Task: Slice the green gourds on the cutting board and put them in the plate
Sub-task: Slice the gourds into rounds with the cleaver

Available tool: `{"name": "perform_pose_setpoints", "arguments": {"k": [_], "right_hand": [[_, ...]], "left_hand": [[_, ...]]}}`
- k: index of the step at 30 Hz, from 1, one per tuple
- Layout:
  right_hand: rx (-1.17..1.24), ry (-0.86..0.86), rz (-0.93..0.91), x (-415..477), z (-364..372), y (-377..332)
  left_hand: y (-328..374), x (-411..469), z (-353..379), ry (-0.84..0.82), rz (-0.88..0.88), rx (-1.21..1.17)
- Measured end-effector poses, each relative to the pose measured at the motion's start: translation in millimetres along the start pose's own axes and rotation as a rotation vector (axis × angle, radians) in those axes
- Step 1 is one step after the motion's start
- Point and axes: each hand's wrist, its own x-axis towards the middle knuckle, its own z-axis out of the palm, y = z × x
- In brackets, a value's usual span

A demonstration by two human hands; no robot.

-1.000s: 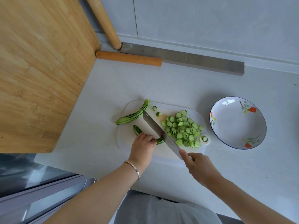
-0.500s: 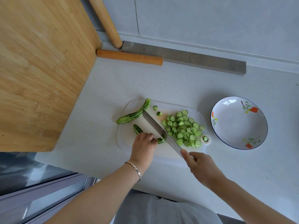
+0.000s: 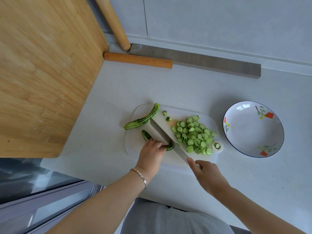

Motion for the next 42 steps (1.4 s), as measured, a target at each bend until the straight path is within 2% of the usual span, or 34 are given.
{"name": "perform_pose_setpoints", "arguments": {"k": [3, 8, 21, 28, 35, 42], "right_hand": [[0.12, -0.017, 0.047, -0.3, -0.4, 2.2], [0.135, -0.029, 0.011, -6.4, -6.6, -0.8], [-0.024, -0.024, -0.003, 1.8, -1.5, -9.3], [0.144, -0.028, 0.057, 2.8, -1.0, -1.0], [0.252, -0.029, 0.101, -1.2, -20.5, 4.3], [0.113, -0.028, 0.041, -5.9, -24.4, 1.5]], "left_hand": [[-1.4, -0.9, -4.2, 0.024, 0.028, -0.013], [-1.1, 0.7, -2.1, 0.015, 0.028, 0.011], [-0.9, 0.7, 0.2, 0.003, 0.027, 0.011], [-10.3, -3.7, 8.2, 0.104, -0.085, 0.036], [4.3, 1.2, 10.9, -0.035, -0.129, 0.009], [7.2, 3.6, 7.0, -0.006, -0.131, 0.017]]}}
